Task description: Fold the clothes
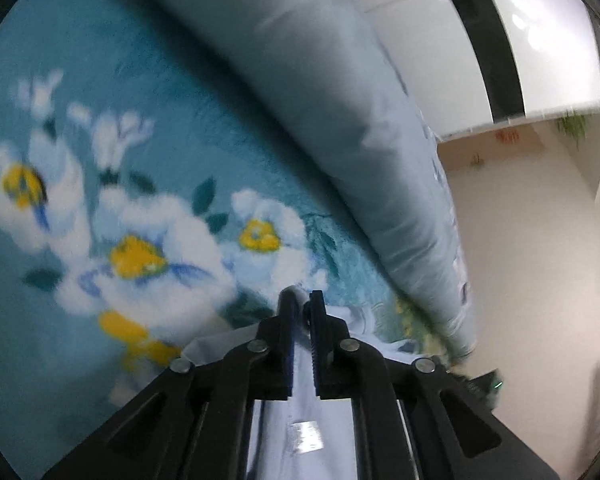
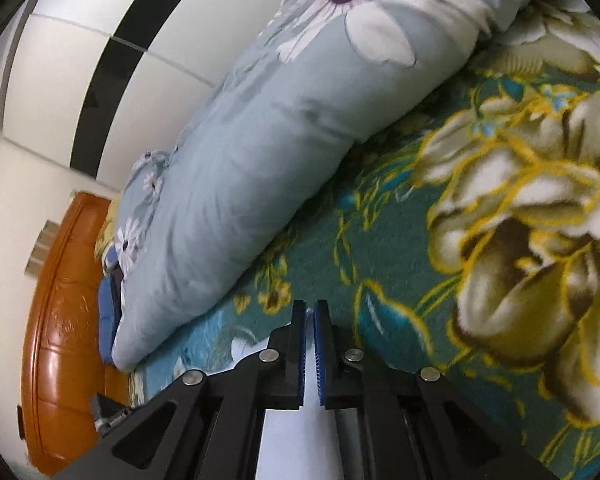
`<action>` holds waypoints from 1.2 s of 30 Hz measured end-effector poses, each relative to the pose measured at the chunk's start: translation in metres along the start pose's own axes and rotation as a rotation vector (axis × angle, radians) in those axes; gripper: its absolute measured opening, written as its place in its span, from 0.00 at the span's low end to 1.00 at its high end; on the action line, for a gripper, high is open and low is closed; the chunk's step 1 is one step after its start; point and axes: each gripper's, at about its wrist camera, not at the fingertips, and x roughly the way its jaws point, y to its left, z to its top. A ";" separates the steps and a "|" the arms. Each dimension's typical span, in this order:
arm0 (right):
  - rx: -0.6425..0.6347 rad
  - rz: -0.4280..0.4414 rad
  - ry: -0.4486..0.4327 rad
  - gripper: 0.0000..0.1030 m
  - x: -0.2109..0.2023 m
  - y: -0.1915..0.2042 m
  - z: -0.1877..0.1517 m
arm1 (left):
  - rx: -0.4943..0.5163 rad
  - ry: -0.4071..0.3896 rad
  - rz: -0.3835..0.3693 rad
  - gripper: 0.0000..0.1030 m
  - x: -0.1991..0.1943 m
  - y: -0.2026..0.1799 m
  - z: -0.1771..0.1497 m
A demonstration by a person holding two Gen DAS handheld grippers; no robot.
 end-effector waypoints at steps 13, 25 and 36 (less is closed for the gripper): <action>-0.314 -0.014 0.132 0.29 -0.066 -0.004 -0.082 | 0.195 0.006 0.031 0.45 -0.059 0.006 -0.040; -0.139 0.109 0.134 0.38 -0.124 -0.049 -0.175 | 0.292 0.051 0.105 0.48 -0.103 0.027 -0.152; -0.089 0.151 0.074 0.38 -0.101 -0.040 -0.178 | 0.111 0.003 0.025 0.50 -0.088 0.030 -0.171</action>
